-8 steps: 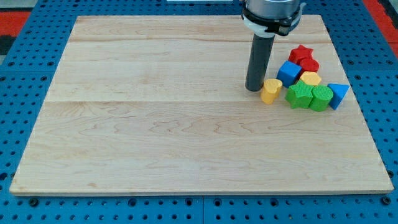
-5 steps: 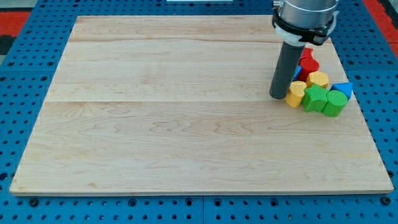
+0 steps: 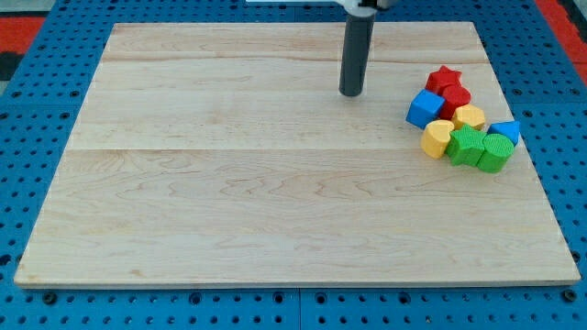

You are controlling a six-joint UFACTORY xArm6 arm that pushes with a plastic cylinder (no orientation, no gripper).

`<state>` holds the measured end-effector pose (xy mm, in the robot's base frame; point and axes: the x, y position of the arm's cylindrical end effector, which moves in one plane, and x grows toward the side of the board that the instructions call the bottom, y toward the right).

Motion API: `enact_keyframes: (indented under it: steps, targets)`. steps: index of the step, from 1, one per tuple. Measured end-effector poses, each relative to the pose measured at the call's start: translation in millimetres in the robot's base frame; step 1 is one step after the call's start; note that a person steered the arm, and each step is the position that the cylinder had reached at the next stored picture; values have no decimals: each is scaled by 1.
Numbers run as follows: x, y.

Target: Point your arm at the red star

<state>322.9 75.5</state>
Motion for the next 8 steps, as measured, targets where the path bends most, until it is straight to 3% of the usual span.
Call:
enact_keyframes:
  steps: [3, 8]
  targets:
    - [-42, 74]
    - [-11, 124]
